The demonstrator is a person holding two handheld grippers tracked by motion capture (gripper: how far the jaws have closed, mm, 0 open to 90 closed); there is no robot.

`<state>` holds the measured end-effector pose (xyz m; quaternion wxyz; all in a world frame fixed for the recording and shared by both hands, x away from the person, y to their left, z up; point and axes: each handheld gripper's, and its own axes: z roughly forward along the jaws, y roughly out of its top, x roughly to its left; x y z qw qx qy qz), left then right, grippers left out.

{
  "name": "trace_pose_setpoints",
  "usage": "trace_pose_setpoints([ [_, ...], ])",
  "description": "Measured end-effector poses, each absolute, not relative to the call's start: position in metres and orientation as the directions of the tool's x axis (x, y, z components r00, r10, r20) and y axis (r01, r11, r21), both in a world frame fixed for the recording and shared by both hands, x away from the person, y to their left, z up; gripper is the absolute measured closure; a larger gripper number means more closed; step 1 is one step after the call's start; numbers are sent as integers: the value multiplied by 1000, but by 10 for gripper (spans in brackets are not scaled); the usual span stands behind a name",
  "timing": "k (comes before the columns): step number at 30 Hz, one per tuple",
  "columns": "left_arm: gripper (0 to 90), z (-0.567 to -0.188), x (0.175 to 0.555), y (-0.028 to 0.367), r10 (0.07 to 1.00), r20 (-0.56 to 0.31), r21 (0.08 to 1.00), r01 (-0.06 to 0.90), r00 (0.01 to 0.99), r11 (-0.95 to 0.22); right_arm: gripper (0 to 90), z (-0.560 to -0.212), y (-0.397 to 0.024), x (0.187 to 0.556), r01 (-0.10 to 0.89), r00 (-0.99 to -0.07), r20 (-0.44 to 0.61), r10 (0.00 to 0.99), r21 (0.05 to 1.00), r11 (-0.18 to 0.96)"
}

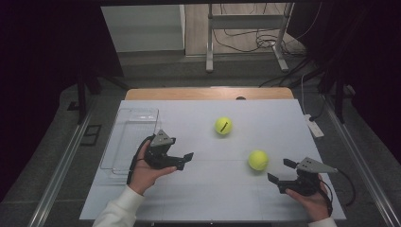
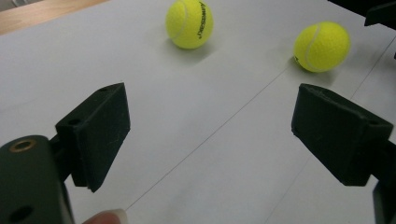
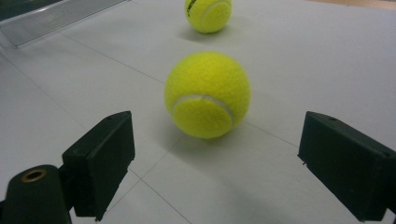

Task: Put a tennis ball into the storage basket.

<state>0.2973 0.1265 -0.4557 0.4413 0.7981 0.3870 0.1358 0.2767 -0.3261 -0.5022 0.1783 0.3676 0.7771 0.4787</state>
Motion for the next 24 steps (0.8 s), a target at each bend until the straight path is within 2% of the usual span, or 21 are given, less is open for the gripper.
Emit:
trace_pose_setpoints([
  [24,126,-449,324,107,721,-124,799,500,681,-334,109,-503,-325,278,404,-669,76,739,872,276],
])
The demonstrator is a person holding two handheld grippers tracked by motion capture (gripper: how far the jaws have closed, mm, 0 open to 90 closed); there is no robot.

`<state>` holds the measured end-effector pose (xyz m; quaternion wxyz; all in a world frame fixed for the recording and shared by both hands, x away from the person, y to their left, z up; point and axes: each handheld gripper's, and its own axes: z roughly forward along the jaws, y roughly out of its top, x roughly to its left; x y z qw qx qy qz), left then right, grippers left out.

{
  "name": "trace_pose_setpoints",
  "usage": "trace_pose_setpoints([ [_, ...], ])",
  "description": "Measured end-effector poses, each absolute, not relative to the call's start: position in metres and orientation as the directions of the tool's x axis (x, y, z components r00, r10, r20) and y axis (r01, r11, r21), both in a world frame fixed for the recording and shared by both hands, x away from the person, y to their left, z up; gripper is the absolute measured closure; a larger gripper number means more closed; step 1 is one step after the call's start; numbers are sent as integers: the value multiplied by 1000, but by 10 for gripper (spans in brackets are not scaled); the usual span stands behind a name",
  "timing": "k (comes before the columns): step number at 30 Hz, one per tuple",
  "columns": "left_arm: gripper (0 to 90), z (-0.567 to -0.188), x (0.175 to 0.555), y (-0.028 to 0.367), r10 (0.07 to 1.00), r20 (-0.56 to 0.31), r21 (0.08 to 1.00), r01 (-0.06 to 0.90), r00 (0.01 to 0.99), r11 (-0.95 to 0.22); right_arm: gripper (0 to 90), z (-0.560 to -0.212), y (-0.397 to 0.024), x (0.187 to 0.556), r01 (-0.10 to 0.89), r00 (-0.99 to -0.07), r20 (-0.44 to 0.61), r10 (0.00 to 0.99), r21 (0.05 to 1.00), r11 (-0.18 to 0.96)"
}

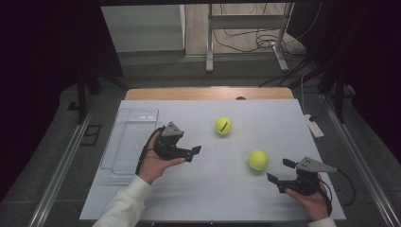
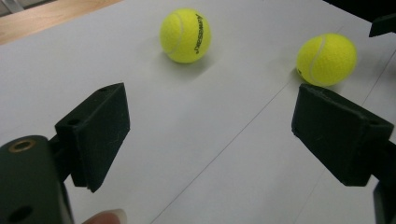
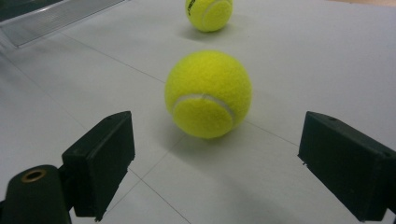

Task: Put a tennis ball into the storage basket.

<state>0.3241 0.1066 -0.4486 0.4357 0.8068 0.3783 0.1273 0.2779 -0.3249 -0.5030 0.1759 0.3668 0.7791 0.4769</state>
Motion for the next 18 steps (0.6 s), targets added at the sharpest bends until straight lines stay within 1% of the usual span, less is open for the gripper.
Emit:
trace_pose_setpoints([
  [15,124,-446,334,96,715,-128,796,501,687,-338,109,-504,-324,278,408,-671,80,737,870,278],
  [18,122,-446,336,95,710,-146,800,504,689,-325,109,-504,-324,278,409,-671,80,737,869,278],
])
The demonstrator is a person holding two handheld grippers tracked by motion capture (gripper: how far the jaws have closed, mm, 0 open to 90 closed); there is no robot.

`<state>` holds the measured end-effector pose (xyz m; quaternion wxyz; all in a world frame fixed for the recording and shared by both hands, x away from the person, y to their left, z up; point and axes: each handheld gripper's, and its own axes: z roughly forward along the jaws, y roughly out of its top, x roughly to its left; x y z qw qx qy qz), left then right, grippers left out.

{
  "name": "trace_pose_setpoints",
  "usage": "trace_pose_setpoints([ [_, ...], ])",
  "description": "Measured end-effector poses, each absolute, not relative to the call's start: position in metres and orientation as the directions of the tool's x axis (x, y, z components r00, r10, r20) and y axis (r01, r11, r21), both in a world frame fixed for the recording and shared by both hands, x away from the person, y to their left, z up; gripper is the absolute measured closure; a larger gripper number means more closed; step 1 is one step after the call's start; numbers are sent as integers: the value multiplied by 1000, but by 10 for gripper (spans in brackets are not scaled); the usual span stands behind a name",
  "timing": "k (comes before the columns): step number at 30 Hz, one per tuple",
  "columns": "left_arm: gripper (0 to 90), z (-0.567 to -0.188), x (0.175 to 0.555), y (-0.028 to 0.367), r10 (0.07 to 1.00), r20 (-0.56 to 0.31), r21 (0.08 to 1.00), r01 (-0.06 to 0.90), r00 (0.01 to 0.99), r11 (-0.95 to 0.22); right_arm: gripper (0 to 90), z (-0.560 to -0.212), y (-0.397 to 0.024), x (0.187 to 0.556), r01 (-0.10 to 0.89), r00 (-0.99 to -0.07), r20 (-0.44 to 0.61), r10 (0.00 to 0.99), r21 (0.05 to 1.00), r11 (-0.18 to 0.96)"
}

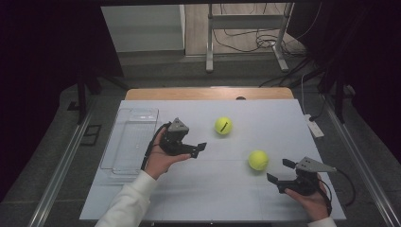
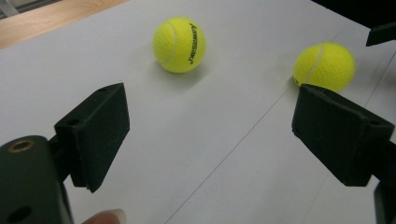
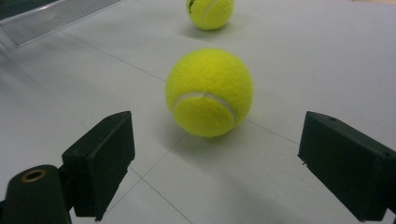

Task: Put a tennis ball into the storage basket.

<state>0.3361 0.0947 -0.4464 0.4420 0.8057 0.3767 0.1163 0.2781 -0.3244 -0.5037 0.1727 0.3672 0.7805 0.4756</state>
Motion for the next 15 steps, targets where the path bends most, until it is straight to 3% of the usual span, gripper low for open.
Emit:
trace_pose_setpoints([
  [15,122,-450,347,88,715,-142,788,515,685,-337,109,-504,-325,278,411,-669,80,739,868,278],
])
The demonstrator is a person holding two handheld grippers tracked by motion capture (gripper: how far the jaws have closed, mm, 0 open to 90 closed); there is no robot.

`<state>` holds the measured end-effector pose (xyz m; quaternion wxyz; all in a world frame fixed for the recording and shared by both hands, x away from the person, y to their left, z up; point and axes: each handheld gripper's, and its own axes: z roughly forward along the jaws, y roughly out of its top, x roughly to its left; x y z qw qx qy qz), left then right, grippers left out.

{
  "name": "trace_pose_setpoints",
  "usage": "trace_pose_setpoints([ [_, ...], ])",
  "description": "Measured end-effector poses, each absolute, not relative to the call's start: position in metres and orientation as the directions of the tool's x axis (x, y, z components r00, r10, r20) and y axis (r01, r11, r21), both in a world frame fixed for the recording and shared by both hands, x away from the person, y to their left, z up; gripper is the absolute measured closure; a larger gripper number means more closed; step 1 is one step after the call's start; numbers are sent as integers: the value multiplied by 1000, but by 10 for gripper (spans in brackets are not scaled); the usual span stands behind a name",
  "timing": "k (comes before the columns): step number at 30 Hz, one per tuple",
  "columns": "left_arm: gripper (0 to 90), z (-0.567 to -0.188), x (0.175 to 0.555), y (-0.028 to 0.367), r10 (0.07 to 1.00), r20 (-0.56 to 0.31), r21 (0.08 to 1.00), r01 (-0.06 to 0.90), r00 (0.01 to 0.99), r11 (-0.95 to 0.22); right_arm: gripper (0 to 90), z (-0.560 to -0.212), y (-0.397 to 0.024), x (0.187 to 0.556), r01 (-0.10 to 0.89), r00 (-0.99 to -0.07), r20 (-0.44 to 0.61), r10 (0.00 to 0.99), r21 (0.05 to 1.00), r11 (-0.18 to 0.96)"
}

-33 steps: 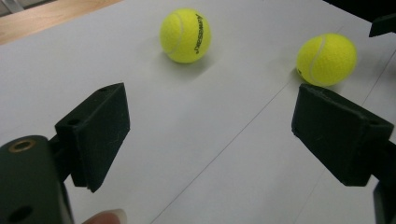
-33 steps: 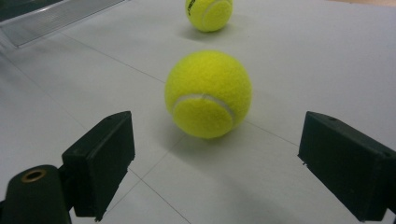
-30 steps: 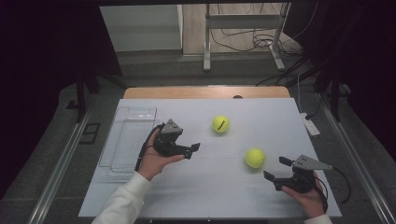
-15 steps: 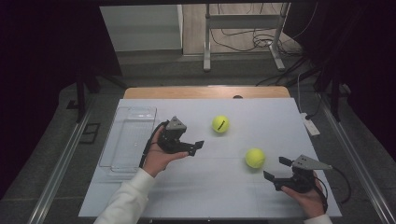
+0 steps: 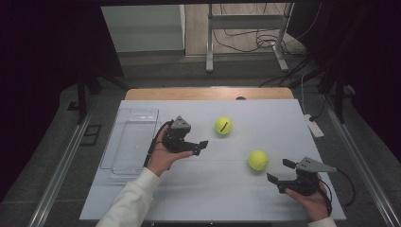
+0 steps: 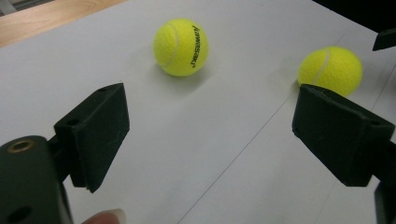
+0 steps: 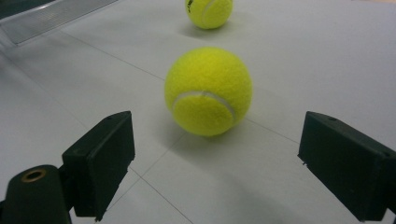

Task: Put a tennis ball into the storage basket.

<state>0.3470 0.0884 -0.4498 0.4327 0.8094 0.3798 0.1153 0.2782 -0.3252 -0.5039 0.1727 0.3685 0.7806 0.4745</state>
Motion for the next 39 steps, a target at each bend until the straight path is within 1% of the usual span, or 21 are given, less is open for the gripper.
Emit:
trace_pose_setpoints([
  [7,122,-450,355,84,713,-152,783,523,684,-335,110,-504,-325,278,411,-669,80,739,868,279],
  [29,125,-452,375,69,722,-139,770,532,677,-351,109,-504,-326,278,411,-671,79,738,867,280],
  [39,127,-451,384,66,720,-146,771,535,678,-347,109,-505,-326,279,413,-669,81,738,866,280],
])
